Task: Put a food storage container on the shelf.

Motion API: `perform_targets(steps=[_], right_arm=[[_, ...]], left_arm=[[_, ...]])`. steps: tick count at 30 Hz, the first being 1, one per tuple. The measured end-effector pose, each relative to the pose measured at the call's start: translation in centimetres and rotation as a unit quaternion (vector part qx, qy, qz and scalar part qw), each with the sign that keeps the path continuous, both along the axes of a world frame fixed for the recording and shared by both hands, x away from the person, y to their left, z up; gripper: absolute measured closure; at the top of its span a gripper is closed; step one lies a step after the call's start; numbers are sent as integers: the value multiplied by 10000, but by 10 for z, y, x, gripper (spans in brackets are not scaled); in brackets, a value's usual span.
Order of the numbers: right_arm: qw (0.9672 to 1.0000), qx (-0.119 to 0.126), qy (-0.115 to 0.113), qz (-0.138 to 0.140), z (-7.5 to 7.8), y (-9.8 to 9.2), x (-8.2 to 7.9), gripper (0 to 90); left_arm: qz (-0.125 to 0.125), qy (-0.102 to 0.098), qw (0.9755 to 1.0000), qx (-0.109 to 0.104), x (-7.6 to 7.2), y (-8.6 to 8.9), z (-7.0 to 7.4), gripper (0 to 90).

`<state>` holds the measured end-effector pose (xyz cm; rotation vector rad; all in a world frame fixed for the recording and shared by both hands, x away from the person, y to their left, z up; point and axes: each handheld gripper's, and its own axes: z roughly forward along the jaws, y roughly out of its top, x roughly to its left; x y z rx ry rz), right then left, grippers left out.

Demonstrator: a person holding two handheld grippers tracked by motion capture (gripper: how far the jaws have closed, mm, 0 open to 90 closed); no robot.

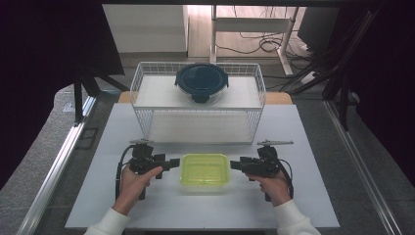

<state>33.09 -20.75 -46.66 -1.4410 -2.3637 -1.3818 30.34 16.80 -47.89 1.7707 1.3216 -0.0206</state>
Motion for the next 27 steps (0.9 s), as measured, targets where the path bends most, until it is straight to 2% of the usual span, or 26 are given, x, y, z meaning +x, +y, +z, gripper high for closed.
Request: perform_targets(steps=[7,12,16,21,27], right_arm=[[9999,20,121,28,-7,11,4,399],[9998,-4,185,8,-12,8,5,399],[9996,37,275,35,-17,8,6,400],[9986,111,502,77,-24,12,8,402],[9980,75,611,169,-31,20,9,424]], left_arm=[[-186,238,9992,-265,5,-6,-8,244],[-147,319,9991,-249,6,-7,-12,251],[-104,404,9982,-432,7,-6,-16,274],[-128,515,9972,-525,10,-7,-23,299],[-167,583,9963,-602,11,-10,-27,340]])
